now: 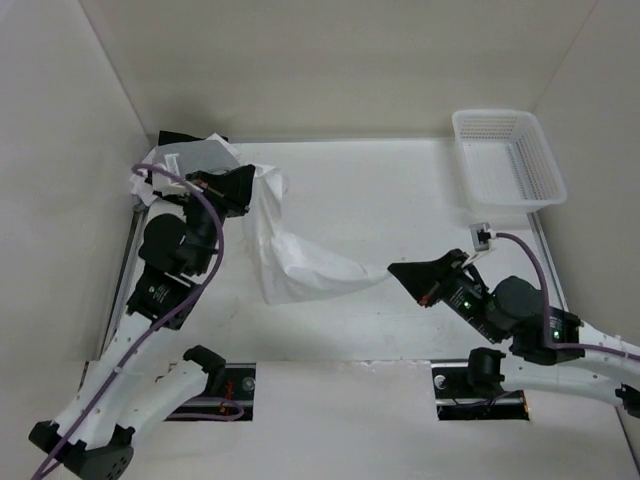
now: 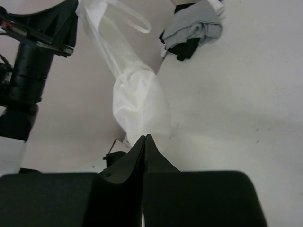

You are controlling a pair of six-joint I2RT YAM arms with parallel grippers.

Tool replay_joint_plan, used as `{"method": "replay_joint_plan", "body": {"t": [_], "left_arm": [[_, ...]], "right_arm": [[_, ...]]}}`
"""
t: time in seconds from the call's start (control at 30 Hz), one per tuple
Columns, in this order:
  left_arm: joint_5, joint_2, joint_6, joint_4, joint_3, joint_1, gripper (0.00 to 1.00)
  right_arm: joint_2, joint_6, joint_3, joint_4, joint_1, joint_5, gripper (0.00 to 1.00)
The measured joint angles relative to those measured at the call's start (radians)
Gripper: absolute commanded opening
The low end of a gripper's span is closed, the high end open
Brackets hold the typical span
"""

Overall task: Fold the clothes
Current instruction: Flatten the tank top out

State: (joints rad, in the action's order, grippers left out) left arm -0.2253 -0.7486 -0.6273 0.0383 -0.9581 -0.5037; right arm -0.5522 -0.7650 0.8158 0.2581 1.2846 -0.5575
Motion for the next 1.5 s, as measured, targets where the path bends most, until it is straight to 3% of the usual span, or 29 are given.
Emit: {"method": "replay_joint_plan", "body": {"t": [0.1, 0.23, 0.33, 0.43, 0.5, 0.63, 0.7, 0.77, 0.83, 0.93, 1.1, 1.5], "left_arm": [[0.003, -0.119, 0.012, -0.01, -0.027, 0.02, 0.05], [0.039, -0.442, 0.023, 0.031, -0.121, 0.074, 0.09], [0.073, -0.734, 0.041, 0.051, -0.196, 0.103, 0.28], [0.114, -1.014, 0.055, 0.047, -0.322, 0.114, 0.37], [0.121, -1.067, 0.06, 0.034, -0.326, 0.115, 0.38], [0.086, -0.974, 0.06, 0.072, -0.179, 0.095, 0.29], [0.049, -0.77, 0.046, 0.11, 0.013, 0.069, 0.2], [0.035, -0.667, 0.035, 0.133, 0.098, 0.054, 0.16], [0.01, -0.513, 0.011, 0.166, 0.239, 0.022, 0.17], [-0.01, -0.402, -0.032, 0.15, 0.396, -0.013, 0.31], [0.004, -0.423, -0.061, 0.066, 0.52, -0.019, 0.35], [0.04, -0.58, -0.036, 0.134, 0.524, -0.03, 0.29]], "right_arm": [[0.005, -0.04, -0.095, 0.005, -0.064, 0.001, 0.0], [-0.137, -0.071, -0.226, -0.016, -0.338, 0.111, 0.0], [-0.275, -0.073, -0.329, -0.092, -0.507, 0.217, 0.0], [-0.364, -0.073, -0.377, -0.159, -0.619, 0.299, 0.0], [-0.415, -0.073, -0.387, -0.209, -0.675, 0.334, 0.0], [-0.437, -0.062, -0.388, -0.288, -0.71, 0.378, 0.0], [-0.438, -0.053, -0.388, -0.309, -0.718, 0.39, 0.0], [-0.438, -0.04, -0.388, -0.329, -0.732, 0.404, 0.0], [-0.438, -0.028, -0.388, -0.344, -0.745, 0.413, 0.0], [-0.438, -0.019, -0.394, -0.364, -0.759, 0.436, 0.0], [-0.437, -0.012, -0.408, -0.397, -0.761, 0.462, 0.0], [-0.439, -0.009, -0.421, -0.41, -0.761, 0.477, 0.0]]}}
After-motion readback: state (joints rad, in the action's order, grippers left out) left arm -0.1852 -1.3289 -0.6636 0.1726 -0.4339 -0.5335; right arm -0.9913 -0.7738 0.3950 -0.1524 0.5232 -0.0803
